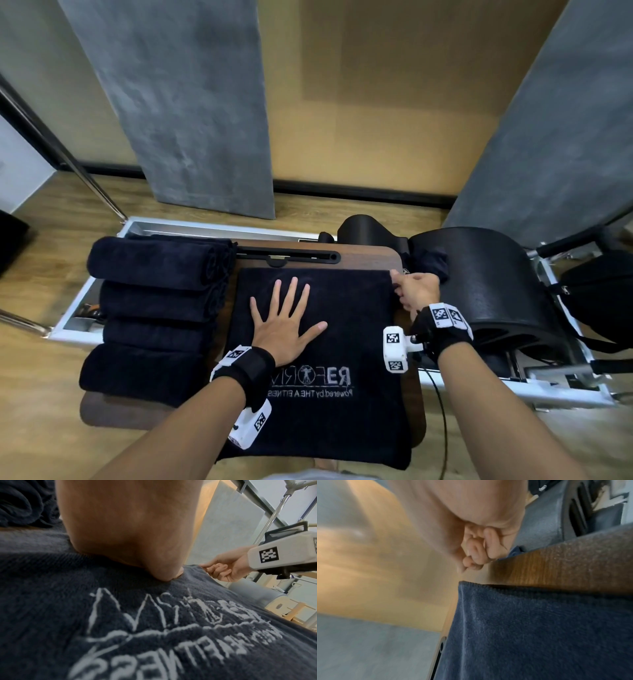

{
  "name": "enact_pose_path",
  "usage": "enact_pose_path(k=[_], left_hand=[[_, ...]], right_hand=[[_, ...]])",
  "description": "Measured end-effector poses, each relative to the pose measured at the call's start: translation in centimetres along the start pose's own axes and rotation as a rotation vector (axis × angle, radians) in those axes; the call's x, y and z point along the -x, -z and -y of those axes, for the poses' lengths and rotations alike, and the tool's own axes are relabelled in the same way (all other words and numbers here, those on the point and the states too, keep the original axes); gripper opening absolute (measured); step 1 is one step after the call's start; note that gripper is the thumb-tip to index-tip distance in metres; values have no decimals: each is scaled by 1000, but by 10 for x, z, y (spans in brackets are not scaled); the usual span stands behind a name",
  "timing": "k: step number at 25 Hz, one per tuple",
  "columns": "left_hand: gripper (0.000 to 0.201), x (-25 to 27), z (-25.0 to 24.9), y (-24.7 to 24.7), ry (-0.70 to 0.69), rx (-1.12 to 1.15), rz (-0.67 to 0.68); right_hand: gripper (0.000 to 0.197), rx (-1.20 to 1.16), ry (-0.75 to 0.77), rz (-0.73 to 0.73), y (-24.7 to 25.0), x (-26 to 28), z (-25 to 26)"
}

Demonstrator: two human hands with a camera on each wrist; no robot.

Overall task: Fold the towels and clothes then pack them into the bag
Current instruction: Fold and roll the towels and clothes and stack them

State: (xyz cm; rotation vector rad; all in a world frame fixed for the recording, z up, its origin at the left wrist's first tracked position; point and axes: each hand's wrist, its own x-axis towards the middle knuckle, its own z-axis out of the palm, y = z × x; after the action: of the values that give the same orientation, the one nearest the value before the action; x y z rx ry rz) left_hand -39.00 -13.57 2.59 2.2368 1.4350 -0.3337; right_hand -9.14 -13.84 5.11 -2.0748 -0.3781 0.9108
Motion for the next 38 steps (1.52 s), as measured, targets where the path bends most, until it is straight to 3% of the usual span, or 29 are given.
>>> enact_pose_path(k=[2, 3, 6, 9, 12, 14, 19, 22, 26, 29, 32, 36, 38], left_hand=[[88, 1, -1, 2, -1, -6, 1], [87, 3, -2, 4, -6, -3, 1], [78, 15, -2, 3, -48, 24, -51], [70, 40, 4, -12, -80, -13, -179], [63, 74, 17, -33, -73, -15, -272], [62, 97, 26, -47, -78, -10, -315], [63, 148, 39, -80, -193, -66, -383], [78, 175, 44, -93, -271, -102, -351], [82, 192, 57, -96, -288, -169, -254], [104, 194, 70, -87, -307, -67, -215], [89, 194, 79, -78, -348, 136, -256], [61, 194, 91, -79, -381, 208, -326], [64, 195, 94, -85, -423, 179, -328]], right_hand=[[22, -76, -9, -98, 7, 2, -1], [17, -93, 14, -71, 9, 6, -2], [14, -122, 102, 215, 9, 33, -8], [18, -148, 38, 464, 13, 66, -21], [20, -276, 44, 344, 18, 88, -38], [18, -266, 141, 261, 20, 106, -49], [15, 145, 548, 387, 25, 172, -101], [18, 420, 720, 424, 32, 204, -133], [67, 555, 738, 525, 39, 231, -154], [99, 790, 855, 546, 36, 233, -170], [105, 1029, 958, 433, 31, 227, -181], [91, 1059, 1003, 290, 23, 227, -186], [91, 1060, 999, 267, 21, 227, -187]])
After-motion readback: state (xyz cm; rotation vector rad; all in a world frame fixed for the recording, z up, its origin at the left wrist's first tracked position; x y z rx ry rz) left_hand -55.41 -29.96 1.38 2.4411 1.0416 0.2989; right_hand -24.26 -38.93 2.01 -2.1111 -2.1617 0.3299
